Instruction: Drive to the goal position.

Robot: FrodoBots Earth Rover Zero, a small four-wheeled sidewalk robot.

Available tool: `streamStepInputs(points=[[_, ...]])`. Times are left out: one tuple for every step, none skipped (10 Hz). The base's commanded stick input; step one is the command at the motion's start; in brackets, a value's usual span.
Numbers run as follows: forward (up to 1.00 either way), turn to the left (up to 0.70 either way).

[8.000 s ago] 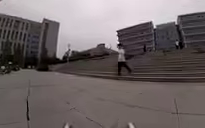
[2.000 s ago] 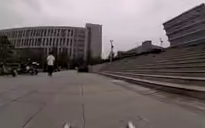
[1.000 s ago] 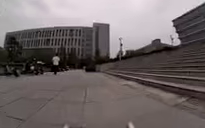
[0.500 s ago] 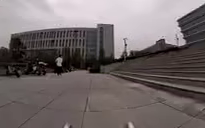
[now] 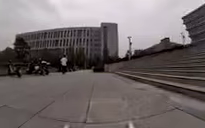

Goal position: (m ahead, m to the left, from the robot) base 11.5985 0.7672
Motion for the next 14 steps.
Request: streamStepInputs(points=[[0.70,0.00],[0.70,0.00],[0.70,0.00],[0.70,0.00],[0.70,0.00],[0.70,0.00],[0.70,0.00],[0.70,0.00],[0.70,0.00],[0.70,0.00],[0.70,0.00],[0.70,0.00],[0.70,0.00],[0.70,0.00]])
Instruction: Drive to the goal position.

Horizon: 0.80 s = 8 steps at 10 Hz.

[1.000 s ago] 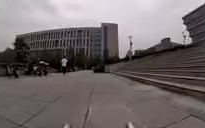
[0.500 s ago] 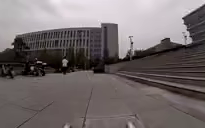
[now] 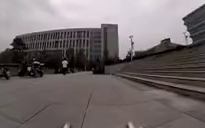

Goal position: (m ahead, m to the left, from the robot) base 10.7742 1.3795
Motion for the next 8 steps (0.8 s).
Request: streamStepInputs(points=[[0.70,0.00],[0.70,0.00],[0.70,0.00],[0.70,0.00],[0.70,0.00],[0.70,0.00],[0.70,0.00],[0.70,0.00]])
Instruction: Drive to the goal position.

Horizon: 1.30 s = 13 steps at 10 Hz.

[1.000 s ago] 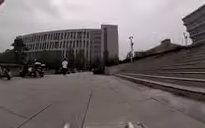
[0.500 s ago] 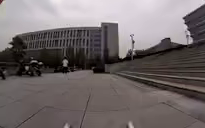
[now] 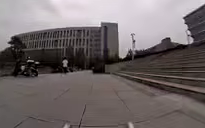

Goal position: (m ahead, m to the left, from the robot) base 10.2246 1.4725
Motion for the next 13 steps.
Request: streamStepInputs(points=[[0.70,0.00],[0.70,0.00],[0.70,0.00],[0.70,0.00],[0.70,0.00],[0.70,0.00],[0.70,0.00],[0.70,0.00],[0.70,0.00],[0.70,0.00],[0.70,0.00],[0.70,0.00],[0.70,0.00]])
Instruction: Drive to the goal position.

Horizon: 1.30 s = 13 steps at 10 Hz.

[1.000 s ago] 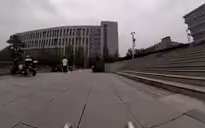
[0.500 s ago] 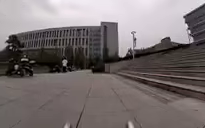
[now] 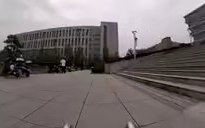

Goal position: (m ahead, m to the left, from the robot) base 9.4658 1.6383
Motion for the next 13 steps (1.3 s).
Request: streamStepInputs(points=[[0.70,0.00],[0.70,0.00],[0.70,0.00],[0.70,0.00],[0.70,0.00],[0.70,0.00],[0.70,0.00],[0.70,0.01],[0.70,0.01],[0.70,0.01],[0.70,0.01],[0.70,0.01],[0.70,0.00]])
